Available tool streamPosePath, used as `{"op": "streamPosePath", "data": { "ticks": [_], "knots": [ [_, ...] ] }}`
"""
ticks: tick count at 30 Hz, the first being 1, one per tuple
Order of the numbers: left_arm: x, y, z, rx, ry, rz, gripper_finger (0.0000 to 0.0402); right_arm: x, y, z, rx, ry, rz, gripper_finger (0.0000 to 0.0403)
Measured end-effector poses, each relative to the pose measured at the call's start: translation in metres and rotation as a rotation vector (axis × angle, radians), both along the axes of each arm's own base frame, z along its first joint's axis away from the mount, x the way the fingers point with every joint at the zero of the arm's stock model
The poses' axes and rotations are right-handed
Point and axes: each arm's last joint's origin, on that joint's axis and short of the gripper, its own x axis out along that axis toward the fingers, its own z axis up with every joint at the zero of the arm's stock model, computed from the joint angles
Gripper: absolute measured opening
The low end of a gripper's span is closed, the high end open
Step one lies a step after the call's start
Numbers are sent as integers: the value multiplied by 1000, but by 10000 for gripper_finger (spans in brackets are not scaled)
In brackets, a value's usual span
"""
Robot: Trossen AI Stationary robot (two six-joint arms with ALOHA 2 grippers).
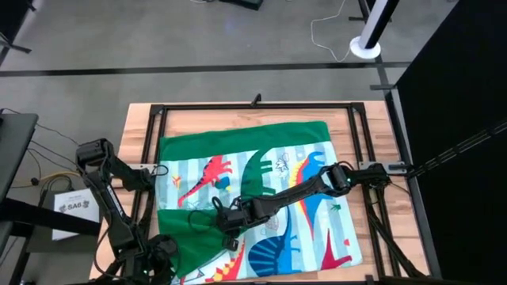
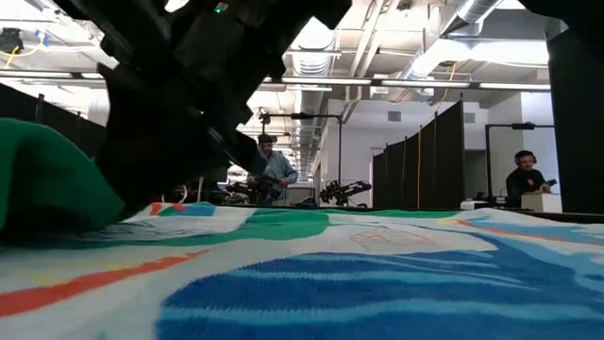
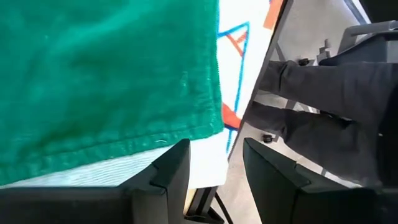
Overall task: Roll towel
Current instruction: Roll the multicolor dinosaur print towel
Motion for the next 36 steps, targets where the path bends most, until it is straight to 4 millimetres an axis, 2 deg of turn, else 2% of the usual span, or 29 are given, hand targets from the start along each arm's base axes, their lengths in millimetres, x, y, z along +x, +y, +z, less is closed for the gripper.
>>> {"op": "streamPosePath", "data": {
  "ticks": [7, 12, 17, 21, 24, 27, 29, 36],
  "knots": [
    [3, -2, 0, 28, -57, -89, 134, 8, 5, 44, -155, -144, 228, 181],
    [16, 6, -9, 172, -130, -56, 134, 9, 7, 54, -248, -191, 319, 203],
    [37, 16, -14, 244, -160, -22, 134, -10, 12, 42, -279, 15, 364, 197],
    [41, 20, -19, 280, -137, -31, 134, -32, 26, 35, -312, 189, 424, 193],
    [42, 18, -23, 290, -138, -44, 134, -44, 45, 29, -319, 217, 465, 193],
    [42, 17, -27, 300, -113, -73, 134, -53, 57, 8, -320, 231, 488, 193],
    [42, 14, -32, 292, -99, -92, 134, -59, 57, -8, -316, 269, 474, 193],
    [26, -7, -50, 245, -56, -192, 134, -66, 50, -26, -307, 327, 425, 192]
  ]
}}
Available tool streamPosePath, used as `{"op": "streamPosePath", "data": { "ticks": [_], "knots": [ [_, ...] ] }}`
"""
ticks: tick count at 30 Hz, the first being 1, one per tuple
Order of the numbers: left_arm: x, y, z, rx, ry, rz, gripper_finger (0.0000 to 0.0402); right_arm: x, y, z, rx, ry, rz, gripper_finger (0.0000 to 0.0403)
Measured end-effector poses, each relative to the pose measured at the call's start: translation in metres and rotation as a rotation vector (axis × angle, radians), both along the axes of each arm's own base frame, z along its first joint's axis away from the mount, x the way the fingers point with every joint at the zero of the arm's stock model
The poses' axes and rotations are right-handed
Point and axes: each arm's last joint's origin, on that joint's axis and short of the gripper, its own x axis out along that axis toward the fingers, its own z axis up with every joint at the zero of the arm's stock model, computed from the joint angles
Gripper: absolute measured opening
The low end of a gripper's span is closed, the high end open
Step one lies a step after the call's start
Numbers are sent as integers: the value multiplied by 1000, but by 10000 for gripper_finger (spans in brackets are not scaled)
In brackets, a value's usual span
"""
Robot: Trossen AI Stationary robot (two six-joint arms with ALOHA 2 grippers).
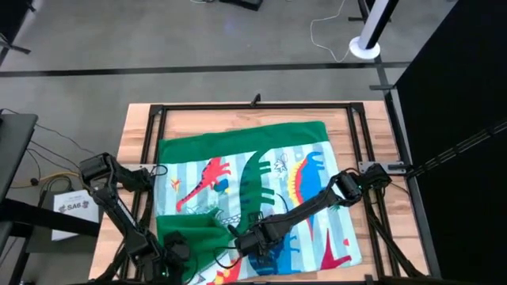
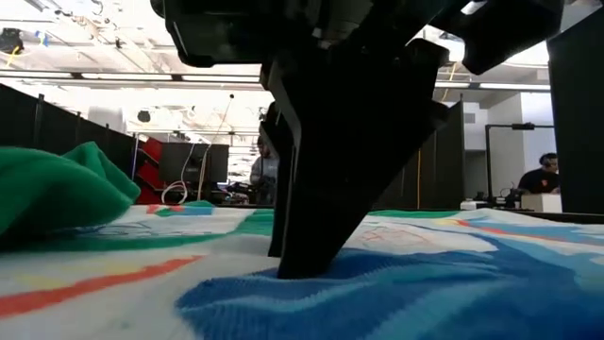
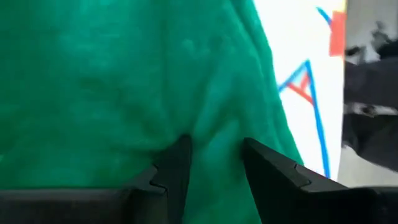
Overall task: Roll towel
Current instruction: Roll the multicolor dinosaur print towel
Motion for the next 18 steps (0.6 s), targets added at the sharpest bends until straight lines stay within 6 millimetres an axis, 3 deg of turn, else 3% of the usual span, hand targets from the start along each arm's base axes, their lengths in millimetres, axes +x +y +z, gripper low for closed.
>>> {"op": "streamPosePath", "data": {
  "ticks": [10, 18],
  "knots": [
    [-37, -1, 25, -131, 232, -86, 134, 4, -6, -3, 7, -2, -5, 192],
    [-39, 0, 46, -221, 179, -106, 134, 8, -19, 9, 17, -26, -22, 192]
  ]
}}
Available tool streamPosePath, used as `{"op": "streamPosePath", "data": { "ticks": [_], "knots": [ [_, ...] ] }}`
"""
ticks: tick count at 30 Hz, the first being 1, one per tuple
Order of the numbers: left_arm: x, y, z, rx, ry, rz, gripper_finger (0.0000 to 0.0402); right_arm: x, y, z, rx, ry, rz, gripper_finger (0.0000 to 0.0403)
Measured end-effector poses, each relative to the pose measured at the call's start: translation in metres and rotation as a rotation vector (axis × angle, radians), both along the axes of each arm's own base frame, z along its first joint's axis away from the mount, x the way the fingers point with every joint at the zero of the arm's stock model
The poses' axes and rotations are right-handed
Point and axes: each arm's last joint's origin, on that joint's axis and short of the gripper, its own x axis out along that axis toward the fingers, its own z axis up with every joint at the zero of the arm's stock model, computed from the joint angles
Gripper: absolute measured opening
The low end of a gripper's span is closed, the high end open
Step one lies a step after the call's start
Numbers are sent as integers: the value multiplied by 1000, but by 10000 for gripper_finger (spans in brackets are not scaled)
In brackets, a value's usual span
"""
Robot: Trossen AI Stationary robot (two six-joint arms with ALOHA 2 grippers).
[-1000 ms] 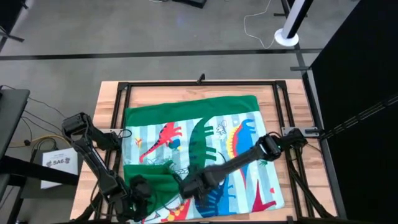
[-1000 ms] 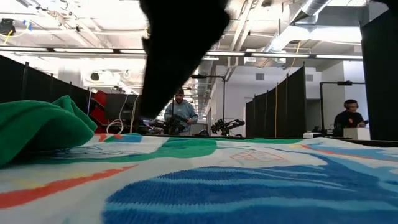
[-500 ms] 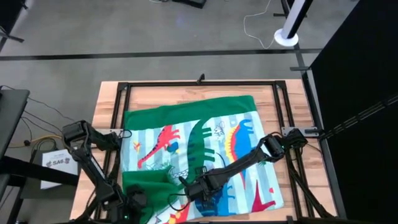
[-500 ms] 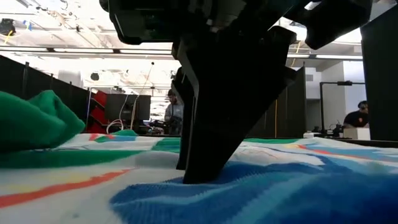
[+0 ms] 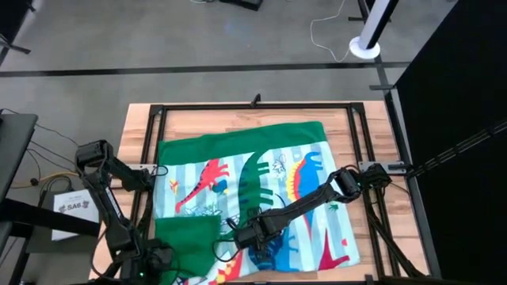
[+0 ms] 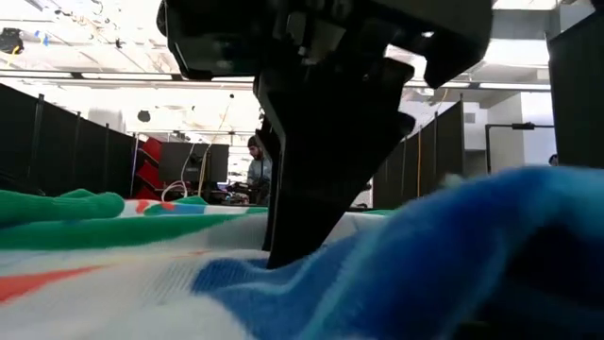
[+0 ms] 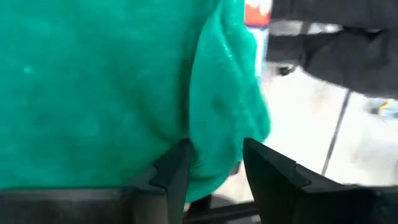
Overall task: Roll towel
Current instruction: Roll the multicolor dinosaur print towel
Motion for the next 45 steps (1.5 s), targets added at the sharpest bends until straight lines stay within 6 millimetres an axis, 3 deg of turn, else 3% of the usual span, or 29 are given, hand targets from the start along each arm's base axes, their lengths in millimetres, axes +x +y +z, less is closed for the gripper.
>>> {"op": "streamPosePath", "data": {
  "ticks": [6, 11, 15, 18, 23, 30, 33, 40, 45],
  "knots": [
    [7, 3, -1, 17, -28, 14, 134, 4, -9, 2, -5, -11, -6, 192],
    [18, 15, 28, -94, -65, 30, 134, 5, -8, 5, 2, -11, -4, 192],
    [16, 32, 38, -8, -109, 56, 134, 5, -1, 10, 38, -9, 1, 191],
    [17, 38, 34, 80, -160, 106, 134, 5, 6, 18, 89, -4, 7, 191],
    [26, 24, 18, 99, -213, 81, 134, 4, 18, 39, 115, -17, 36, 191],
    [47, 6, -17, 127, -250, 38, 134, 19, 13, 54, 151, -143, 53, 191],
    [58, 12, -24, 173, -238, 45, 134, 27, 11, 54, 153, -222, 97, 191],
    [82, 38, 7, 147, -332, 51, 134, 49, 14, 66, 87, -550, 190, 191],
    [74, 38, 20, 86, -331, 83, 134, 57, 1, 42, 85, -636, 148, 191]
  ]
}}
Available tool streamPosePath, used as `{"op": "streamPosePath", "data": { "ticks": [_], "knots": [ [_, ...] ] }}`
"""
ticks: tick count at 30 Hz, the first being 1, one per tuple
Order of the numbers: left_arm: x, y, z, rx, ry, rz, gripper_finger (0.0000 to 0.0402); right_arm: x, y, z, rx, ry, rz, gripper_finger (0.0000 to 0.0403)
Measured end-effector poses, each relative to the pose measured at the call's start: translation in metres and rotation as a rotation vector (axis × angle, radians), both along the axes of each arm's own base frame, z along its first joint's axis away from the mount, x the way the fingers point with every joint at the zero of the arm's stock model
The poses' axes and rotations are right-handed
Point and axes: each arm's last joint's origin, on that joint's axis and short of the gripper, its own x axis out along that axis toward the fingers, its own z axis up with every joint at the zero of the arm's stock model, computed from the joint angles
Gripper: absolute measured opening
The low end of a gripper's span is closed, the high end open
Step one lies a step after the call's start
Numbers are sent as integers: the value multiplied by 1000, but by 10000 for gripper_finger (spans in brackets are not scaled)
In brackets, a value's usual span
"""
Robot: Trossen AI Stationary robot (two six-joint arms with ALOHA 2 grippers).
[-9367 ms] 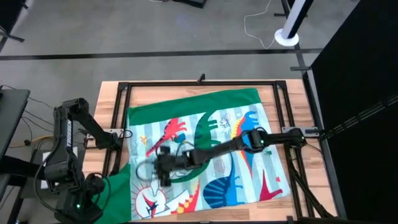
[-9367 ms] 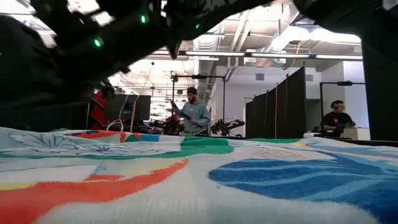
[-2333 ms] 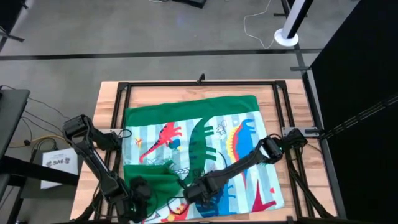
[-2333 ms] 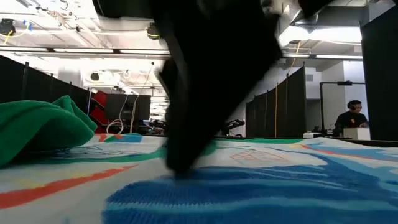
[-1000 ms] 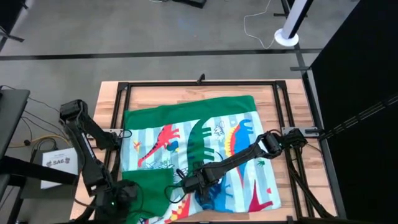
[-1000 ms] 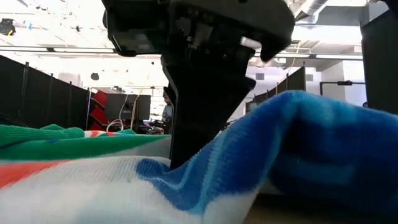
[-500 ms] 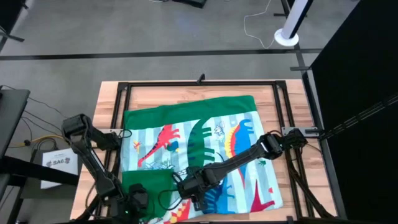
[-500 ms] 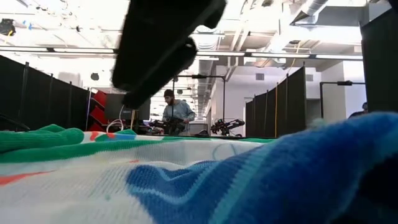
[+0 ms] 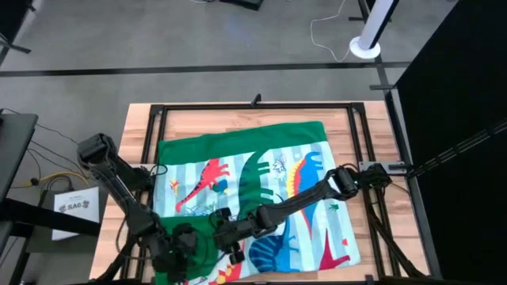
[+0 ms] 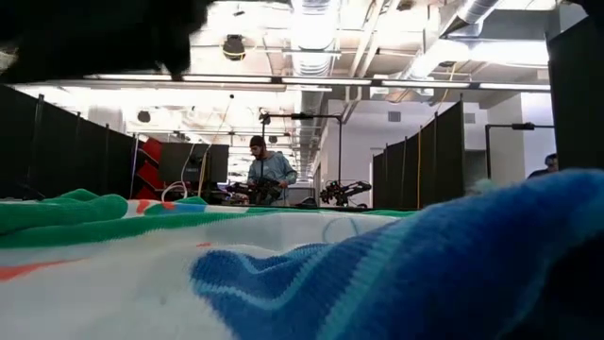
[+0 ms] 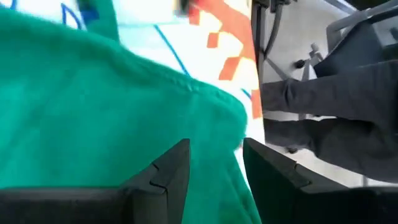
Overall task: Roll towel
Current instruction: Roll the multicolor dinosaur print towel
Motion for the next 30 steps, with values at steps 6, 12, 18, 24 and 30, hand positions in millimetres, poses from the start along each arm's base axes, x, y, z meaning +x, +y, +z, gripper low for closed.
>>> {"op": "streamPosePath", "data": {
  "ticks": [6, 12, 18, 24, 30],
  "knots": [
    [-26, -21, 3, -144, 53, 34, 134, 3, -24, -29, 21, -24, -68, 191],
    [-31, -36, 1, -249, 45, 43, 134, 4, -46, -46, 33, -5, -108, 191],
    [-27, -46, -9, -292, 63, 55, 134, 1, -63, -59, 32, 39, -142, 191],
    [-31, -54, -29, -268, 135, 56, 134, -1, -77, -67, -2, 89, -142, 191],
    [-32, -61, -45, -270, 157, 72, 134, -5, -97, -56, -43, 146, -167, 191]
  ]
}}
